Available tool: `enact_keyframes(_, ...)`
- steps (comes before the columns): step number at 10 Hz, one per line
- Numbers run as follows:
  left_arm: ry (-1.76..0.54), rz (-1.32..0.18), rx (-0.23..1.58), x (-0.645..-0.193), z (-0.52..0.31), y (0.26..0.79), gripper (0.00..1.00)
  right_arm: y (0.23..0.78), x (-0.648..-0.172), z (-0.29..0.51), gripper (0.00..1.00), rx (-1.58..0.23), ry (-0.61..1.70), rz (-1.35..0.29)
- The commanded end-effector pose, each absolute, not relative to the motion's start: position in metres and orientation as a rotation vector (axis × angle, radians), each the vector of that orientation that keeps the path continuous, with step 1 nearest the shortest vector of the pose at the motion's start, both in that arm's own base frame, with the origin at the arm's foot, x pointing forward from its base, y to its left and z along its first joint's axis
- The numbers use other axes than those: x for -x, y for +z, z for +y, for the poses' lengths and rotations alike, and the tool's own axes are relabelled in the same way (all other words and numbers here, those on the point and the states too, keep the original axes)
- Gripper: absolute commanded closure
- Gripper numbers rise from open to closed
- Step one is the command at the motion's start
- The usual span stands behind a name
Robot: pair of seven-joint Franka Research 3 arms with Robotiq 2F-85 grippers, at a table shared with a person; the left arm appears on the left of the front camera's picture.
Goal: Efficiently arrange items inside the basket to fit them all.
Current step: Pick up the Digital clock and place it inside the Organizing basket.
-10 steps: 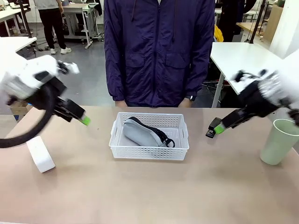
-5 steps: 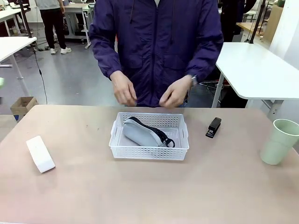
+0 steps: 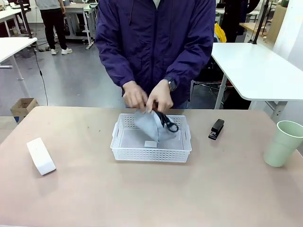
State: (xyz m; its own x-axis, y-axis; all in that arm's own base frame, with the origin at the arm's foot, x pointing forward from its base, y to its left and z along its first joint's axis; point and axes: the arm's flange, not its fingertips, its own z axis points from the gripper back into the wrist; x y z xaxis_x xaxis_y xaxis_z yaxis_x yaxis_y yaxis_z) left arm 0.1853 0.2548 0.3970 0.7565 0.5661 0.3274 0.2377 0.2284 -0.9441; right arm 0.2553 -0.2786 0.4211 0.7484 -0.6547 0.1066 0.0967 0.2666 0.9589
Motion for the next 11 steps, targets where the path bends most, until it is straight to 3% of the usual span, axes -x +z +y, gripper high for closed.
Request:
enact_keyframes(1, 0.235, -0.714, 1.391, -0.197, 0.169, 0.378, 0.00, 0.418, -0.266, -0.280, 0.00, -1.231, -0.518, -0.576)
enact_keyframes(3, 0.270, -0.697, 1.342, -0.211, 0.159, 0.385, 0.00, 0.406, -0.270, -0.280, 0.00, -1.169, -0.616, -0.538)
enact_keyframes(4, 0.249, -0.699, 1.398, -0.214, 0.240, 0.385, 0.00, 0.411, -0.263, -0.280, 0.00, -1.226, -0.564, -0.557)
enact_keyframes(11, 0.249, -0.699, 1.398, -0.214, 0.240, 0.385, 0.00, 0.411, -0.263, -0.280, 0.00, -1.226, -0.564, -0.557)
